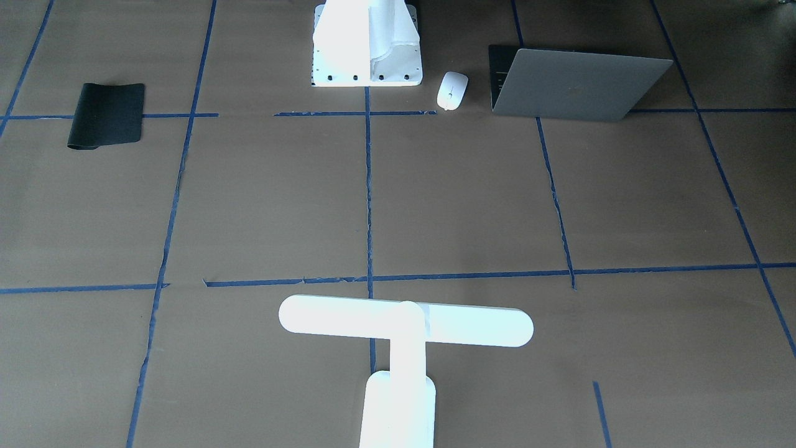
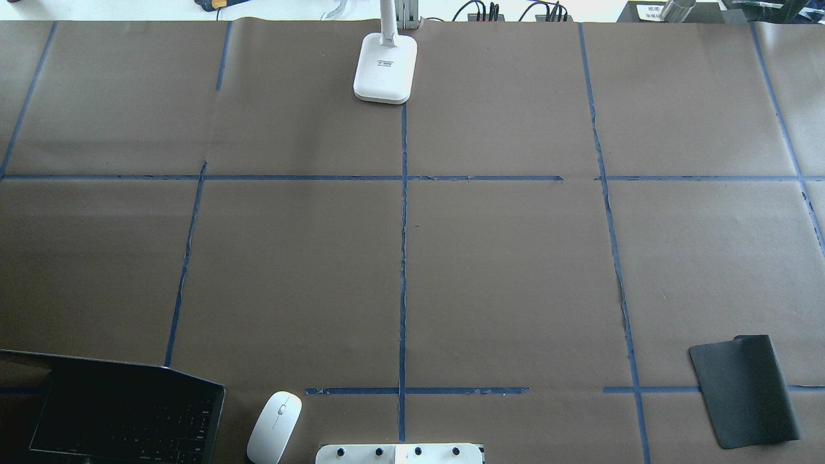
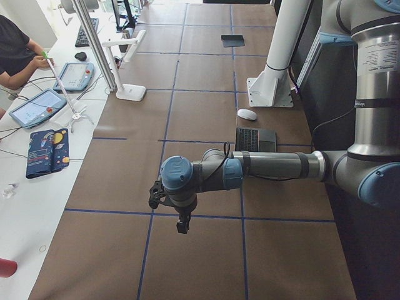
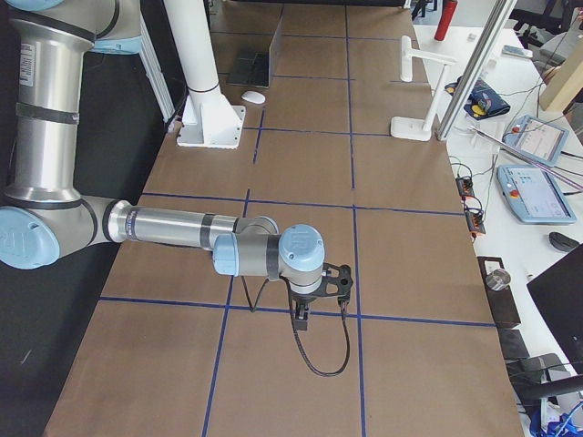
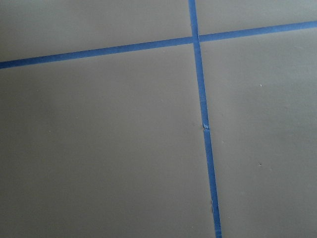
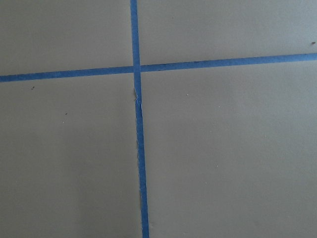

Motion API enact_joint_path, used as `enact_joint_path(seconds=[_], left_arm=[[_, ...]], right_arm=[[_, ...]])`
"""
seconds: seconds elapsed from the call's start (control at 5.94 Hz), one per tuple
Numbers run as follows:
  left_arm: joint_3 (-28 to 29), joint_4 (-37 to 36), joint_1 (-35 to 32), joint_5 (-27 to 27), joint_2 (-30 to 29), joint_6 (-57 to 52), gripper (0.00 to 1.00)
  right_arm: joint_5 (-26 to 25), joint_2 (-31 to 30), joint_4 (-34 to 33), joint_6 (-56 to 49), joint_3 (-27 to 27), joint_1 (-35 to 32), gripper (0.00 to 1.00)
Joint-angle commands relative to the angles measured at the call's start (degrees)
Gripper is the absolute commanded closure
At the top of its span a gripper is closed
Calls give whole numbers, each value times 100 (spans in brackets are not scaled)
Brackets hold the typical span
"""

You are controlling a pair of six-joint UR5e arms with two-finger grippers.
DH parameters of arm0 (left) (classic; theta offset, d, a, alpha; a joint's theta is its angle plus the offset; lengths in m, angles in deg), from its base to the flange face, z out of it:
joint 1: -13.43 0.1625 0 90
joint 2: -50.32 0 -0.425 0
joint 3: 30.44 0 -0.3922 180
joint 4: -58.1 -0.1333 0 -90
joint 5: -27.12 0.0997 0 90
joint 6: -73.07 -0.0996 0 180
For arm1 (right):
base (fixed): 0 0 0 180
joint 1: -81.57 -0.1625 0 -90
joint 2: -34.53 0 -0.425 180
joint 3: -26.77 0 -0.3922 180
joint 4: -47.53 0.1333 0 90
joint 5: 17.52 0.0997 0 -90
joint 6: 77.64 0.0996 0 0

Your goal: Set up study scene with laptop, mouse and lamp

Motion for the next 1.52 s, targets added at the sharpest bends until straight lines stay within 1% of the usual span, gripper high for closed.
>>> enact_joint_path(seconds=[0.0,1.18,1.35], left_arm=[[-1,9,0,0,0,0,0],[-1,9,0,-18,-18,26,0],[-167,0,0,-9,-44,453,0]], right_arm=[[-5,26,12,4,0,5,0],[-23,52,56,92,-35,5,0],[-6,87,21,92,-70,5,0]])
